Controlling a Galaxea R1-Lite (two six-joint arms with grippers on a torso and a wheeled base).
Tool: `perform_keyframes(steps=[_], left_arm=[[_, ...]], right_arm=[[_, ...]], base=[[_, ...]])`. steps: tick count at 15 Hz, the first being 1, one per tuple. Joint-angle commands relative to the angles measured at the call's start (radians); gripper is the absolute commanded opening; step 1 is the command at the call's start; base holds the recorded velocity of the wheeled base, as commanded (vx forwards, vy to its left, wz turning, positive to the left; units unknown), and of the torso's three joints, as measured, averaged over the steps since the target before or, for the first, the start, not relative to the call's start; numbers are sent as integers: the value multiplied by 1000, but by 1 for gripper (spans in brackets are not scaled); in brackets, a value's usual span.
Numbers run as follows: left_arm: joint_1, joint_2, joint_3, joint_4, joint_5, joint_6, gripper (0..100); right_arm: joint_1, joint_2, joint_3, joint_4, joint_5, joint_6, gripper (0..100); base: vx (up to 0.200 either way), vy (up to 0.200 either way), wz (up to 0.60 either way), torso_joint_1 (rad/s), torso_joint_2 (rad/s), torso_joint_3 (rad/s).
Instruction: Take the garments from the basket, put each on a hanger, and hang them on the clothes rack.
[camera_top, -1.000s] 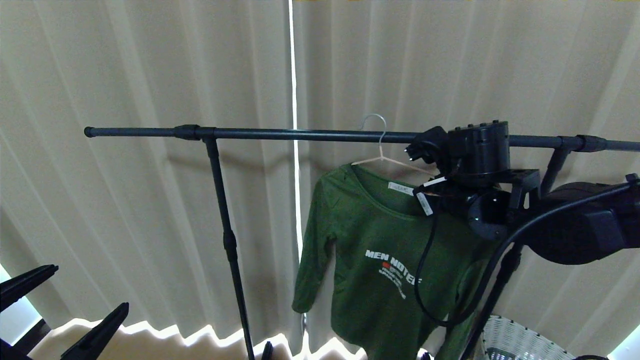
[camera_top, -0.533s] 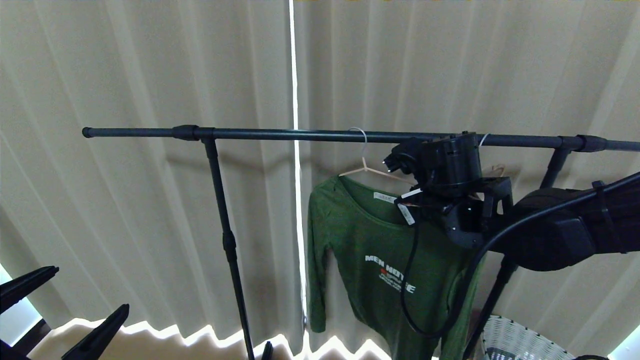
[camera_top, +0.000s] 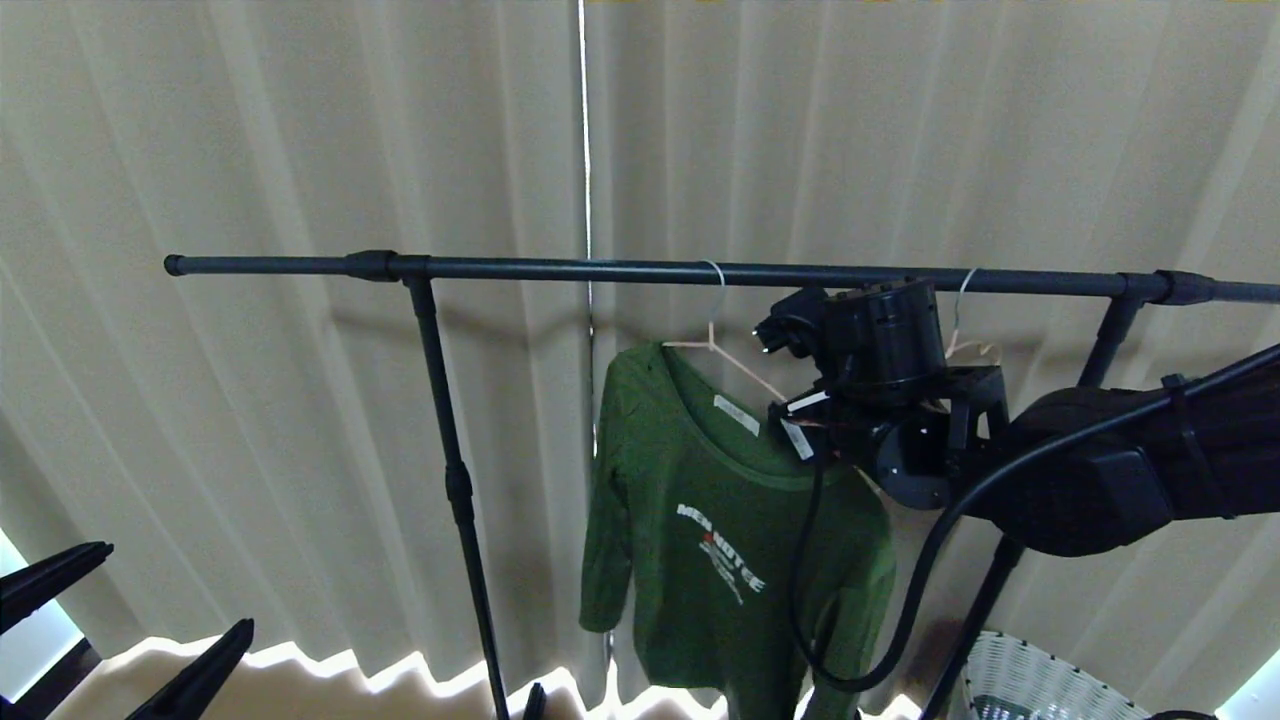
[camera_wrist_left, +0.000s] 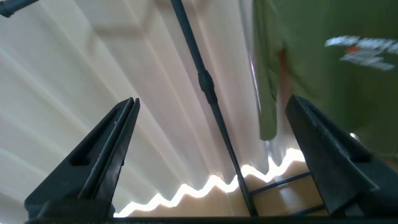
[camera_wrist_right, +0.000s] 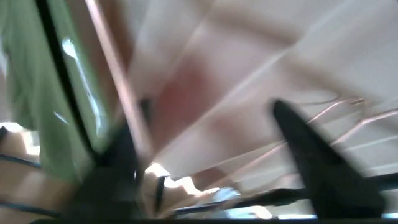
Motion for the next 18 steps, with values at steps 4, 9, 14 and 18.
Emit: perform_keyframes(steps=[4, 9, 14, 18], left_arm=[[6, -6, -2, -1, 4, -1, 100], [176, -76, 14, 3, 36, -7, 100], [377, -446, 14, 384, 50, -149, 100], [380, -685, 15, 676, 49, -152, 100]], right_arm=[[44, -22, 32, -3, 121, 148, 100], [56, -195, 225, -178, 209, 211, 100], [-16, -532, 561, -338, 215, 197, 100], [-125, -756, 765, -328, 215, 194, 100]], base=[[0, 0, 0, 0, 0, 0], [0, 0, 0, 0, 0, 0], [0, 0, 0, 0, 0, 0], [0, 0, 0, 0, 0, 0]])
